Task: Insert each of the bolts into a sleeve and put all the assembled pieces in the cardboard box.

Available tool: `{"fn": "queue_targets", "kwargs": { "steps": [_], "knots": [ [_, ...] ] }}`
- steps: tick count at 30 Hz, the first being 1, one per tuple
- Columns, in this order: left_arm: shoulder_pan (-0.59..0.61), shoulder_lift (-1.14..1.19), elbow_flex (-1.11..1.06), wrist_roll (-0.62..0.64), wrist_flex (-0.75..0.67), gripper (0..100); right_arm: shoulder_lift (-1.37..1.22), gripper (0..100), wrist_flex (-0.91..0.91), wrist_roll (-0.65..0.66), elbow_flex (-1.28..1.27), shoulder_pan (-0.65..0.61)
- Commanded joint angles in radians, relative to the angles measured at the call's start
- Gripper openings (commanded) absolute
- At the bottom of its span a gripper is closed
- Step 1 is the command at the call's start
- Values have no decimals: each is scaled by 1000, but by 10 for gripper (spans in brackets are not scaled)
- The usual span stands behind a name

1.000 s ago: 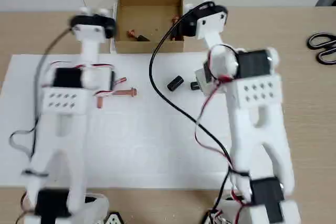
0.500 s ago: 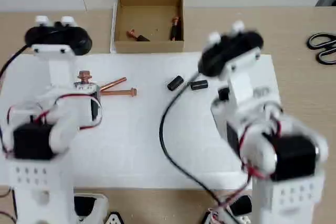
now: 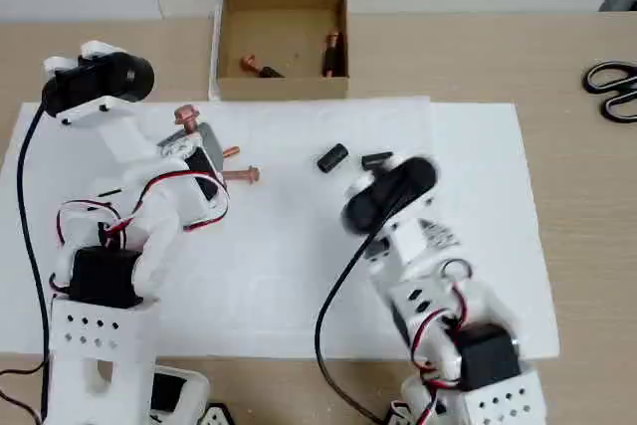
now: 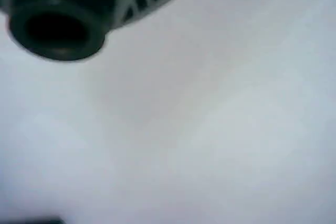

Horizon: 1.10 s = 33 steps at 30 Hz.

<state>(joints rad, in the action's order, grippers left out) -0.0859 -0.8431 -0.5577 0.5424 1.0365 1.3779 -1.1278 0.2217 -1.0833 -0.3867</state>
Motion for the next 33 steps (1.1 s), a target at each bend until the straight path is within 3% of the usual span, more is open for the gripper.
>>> {"fn": "queue_targets", "kwargs": {
  "steps": [1, 6, 13, 20, 24, 33],
  "knots": [
    [-49, -35, -8, 5, -98, 6, 105, 4, 108, -11, -40, -61],
    [-173, -31, -28, 5, -164, 6, 128, 4, 282, -153, -183, -62],
    [-238, -29, -91, 3, -259, 6, 128, 4, 552, -259, -394, -64],
    [-353, -29, -222, -32, -423, 6, 133, 4, 556, -350, -454, -148],
    [-414, -29, -240, -64, -423, 6, 134, 4, 562, -414, -466, -176],
    [-428, -29, -305, -63, -425, 6, 134, 4, 564, -417, -457, -177]
  ]
}}
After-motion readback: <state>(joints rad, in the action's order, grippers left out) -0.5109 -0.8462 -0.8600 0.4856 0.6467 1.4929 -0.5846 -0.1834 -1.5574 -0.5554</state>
